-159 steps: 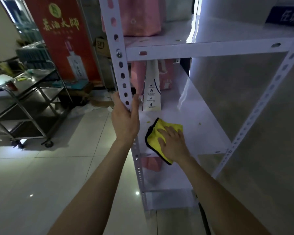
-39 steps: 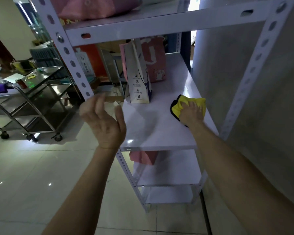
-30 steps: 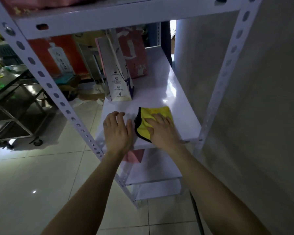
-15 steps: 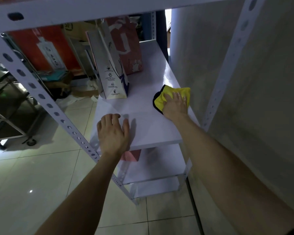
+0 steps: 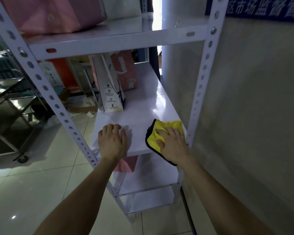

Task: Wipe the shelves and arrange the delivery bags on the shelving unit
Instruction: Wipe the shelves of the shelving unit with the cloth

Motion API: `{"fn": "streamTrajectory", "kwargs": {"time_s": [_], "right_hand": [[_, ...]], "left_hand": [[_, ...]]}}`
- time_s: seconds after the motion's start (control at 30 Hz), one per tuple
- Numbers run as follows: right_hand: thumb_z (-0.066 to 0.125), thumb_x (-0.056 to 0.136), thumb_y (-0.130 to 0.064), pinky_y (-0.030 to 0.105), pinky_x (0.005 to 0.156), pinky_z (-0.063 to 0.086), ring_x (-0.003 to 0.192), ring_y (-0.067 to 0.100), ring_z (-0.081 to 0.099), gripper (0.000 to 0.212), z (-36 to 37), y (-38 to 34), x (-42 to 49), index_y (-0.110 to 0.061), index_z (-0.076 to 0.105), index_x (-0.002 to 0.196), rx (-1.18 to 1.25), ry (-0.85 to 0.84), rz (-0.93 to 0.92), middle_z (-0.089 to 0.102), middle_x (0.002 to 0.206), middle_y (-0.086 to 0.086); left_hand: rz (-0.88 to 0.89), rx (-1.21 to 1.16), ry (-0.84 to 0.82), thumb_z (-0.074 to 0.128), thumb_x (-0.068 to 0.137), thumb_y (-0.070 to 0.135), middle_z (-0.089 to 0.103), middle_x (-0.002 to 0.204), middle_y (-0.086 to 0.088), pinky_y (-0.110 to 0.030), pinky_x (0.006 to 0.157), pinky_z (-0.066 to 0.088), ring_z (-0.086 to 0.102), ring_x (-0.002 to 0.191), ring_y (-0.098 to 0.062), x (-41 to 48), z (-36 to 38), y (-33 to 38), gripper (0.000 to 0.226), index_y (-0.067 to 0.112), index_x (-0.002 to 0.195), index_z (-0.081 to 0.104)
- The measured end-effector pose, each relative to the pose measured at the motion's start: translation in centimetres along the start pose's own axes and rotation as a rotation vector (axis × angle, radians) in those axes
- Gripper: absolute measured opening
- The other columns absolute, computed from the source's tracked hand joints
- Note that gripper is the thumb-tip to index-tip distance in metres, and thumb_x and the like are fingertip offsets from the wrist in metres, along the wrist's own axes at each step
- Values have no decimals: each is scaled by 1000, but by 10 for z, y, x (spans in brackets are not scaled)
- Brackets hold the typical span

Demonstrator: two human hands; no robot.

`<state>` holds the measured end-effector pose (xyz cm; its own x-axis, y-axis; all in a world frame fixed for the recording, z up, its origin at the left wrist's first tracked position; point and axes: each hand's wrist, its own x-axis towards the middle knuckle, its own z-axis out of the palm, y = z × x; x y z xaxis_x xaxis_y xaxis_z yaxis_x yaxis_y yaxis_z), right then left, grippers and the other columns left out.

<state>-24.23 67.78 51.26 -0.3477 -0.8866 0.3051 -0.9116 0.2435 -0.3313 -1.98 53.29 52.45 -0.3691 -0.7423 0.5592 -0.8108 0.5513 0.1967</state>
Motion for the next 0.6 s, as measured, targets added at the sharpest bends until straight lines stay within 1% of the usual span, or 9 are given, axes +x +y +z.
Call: {"fn": "streamTrajectory", "kwargs": {"time_s": [0.07,0.13,0.23,0.3,0.37,0.43,0.53,0.57,0.6], "right_hand": [[45,98,-42,53,108,39,123,35,55,43,1,0,-4,-29,63,135,-12,33,-41,60,132,5],[43,99,-39,53,106,41,124,33,55,40,1,-5,-7,-29,64,131,0,56,-53,62,129,4],[38,98,-40,52,97,46,115,34,57,47,-4,-23,-11,-28,64,135,93,83,-16,64,121,5],[43,103,-36,50,92,49,110,34,58,43,-12,-39,-14,-26,61,141,248,113,49,64,117,6],[48,109,-33,42,93,48,114,30,57,38,-25,-60,-19,-23,58,145,424,151,128,62,122,5],[49,108,-39,33,96,45,119,23,56,43,-41,-82,-24,-24,55,148,523,181,170,60,129,2],[40,103,-55,31,101,45,118,9,54,55,-78,-115,-31,-25,55,148,587,284,130,59,131,-7],[40,106,-54,26,102,45,117,4,53,52,-92,-125,-32,-25,57,147,598,334,100,59,130,-9],[43,108,-49,18,102,43,116,1,53,48,-107,-135,-33,-23,59,145,600,399,66,60,128,-11]], "left_hand": [[21,-51,10,36,112,37,64,106,-9,-45,89,45,54,101,-29,-3,-9,1,37,13,110,64],[61,-110,49,41,111,33,65,105,-8,-44,86,45,56,99,-29,-9,-22,3,32,12,109,65],[125,-177,109,48,111,27,65,104,-6,-43,83,47,57,95,-28,-16,-51,5,23,12,110,66],[135,-199,129,49,111,28,66,107,-4,-43,82,49,59,95,-27,-14,-72,4,22,13,113,66],[142,-223,157,51,111,29,67,108,-4,-44,82,52,62,96,-27,-7,-96,4,22,14,117,67],[165,-240,199,52,111,29,67,109,-3,-44,80,53,63,96,-25,2,-124,4,22,14,118,67],[237,-277,270,52,111,27,65,107,-2,-39,76,52,62,91,-22,13,-168,2,22,13,117,67],[260,-292,297,52,111,28,65,105,-1,-39,74,52,62,89,-22,16,-183,-1,22,13,117,67],[271,-308,322,51,111,28,65,104,-1,-39,72,52,62,87,-21,19,-198,-4,23,13,116,67]]}}
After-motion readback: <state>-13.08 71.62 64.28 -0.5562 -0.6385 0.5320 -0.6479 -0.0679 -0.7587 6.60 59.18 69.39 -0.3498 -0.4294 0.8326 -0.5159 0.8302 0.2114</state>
